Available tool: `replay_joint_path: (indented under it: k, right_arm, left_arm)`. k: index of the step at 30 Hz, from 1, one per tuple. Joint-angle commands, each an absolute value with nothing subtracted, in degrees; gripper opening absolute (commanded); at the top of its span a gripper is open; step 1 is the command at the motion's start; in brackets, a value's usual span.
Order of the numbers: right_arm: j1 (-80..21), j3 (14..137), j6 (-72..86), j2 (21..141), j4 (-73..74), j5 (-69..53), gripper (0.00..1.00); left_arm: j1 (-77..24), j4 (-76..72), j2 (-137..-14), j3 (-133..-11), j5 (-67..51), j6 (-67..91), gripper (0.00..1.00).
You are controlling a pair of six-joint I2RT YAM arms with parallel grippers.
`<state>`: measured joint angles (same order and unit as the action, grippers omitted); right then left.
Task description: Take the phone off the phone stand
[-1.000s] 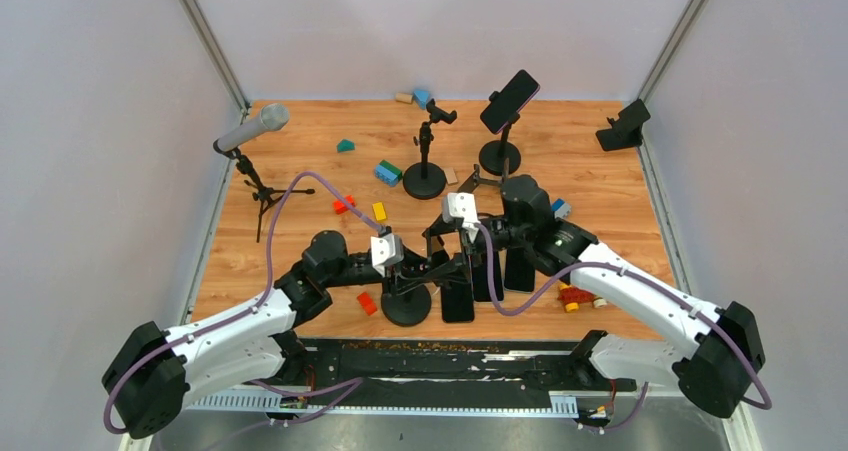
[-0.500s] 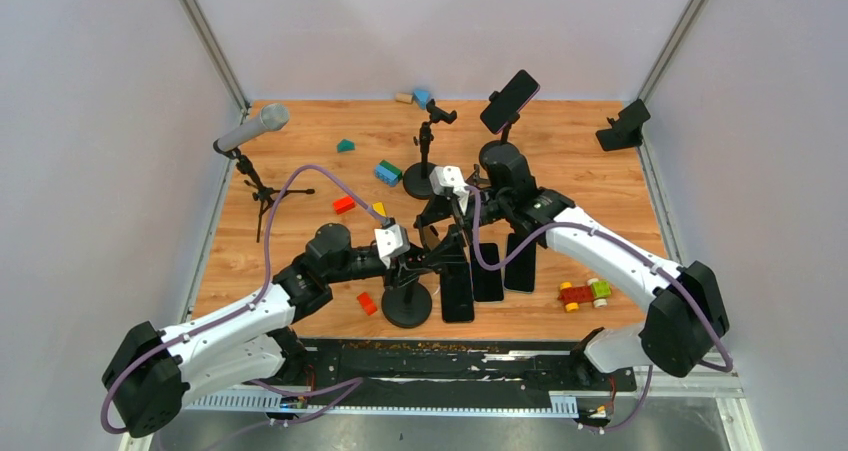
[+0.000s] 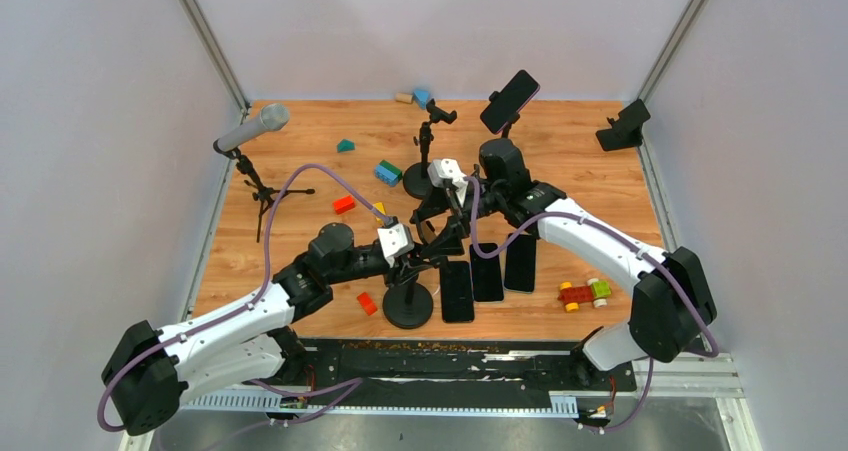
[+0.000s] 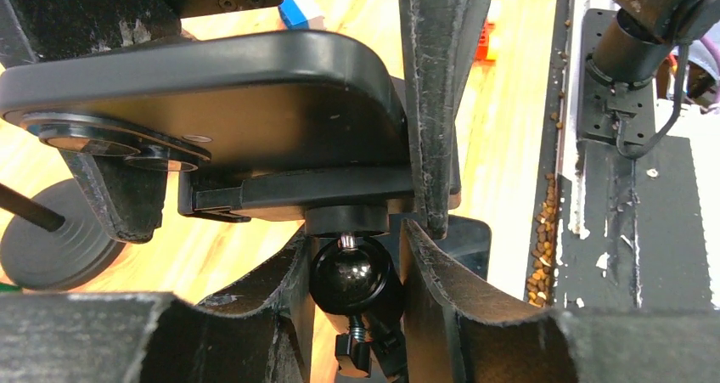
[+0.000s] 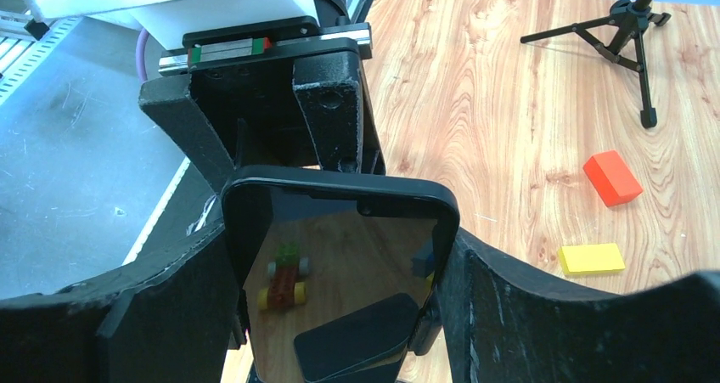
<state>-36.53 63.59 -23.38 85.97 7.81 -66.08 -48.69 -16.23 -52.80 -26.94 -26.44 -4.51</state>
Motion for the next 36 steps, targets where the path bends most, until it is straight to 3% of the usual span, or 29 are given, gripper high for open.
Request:
replay_joint_path:
  k: [1, 8, 18, 22, 26, 36]
  right_arm:
    - [-33.6, 63.1, -42.5, 96.6, -14.4, -21.5, 0.00]
    - [-33.6, 63.9, -42.6, 97.9, -15.8, -16.4, 0.00]
    - [-34.2, 64.2, -46.9, 90.2, 3.1, -41.9, 0.00]
    - [-38.9, 61.4, -49.6, 85.9, 8.1, -42.9, 0.00]
    - [-43.5, 59.1, -44.6, 82.5, 8.0, -36.6, 0.00]
    - [-47.4, 49.8, -28.6, 69.7, 4.0, -40.9, 0.00]
  left_arm:
    - [-60.6, -31.2, -51.0, -33.5, -55.2, -5.9, 0.00]
    - [-61.8, -29.1, -50.9, -34.1, -54.6, -7.2, 0.00]
    - [-61.9, -24.0, -48.7, -33.7, -54.8, -10.4, 0.00]
    - [-61.9, -22.6, -48.6, -33.7, -54.8, -11.2, 0.00]
    - [-61.9, -22.6, -48.1, -32.6, -50.3, -11.5, 0.00]
    - [-61.8, -28.6, -45.2, -24.5, -30.7, -12.6, 0.00]
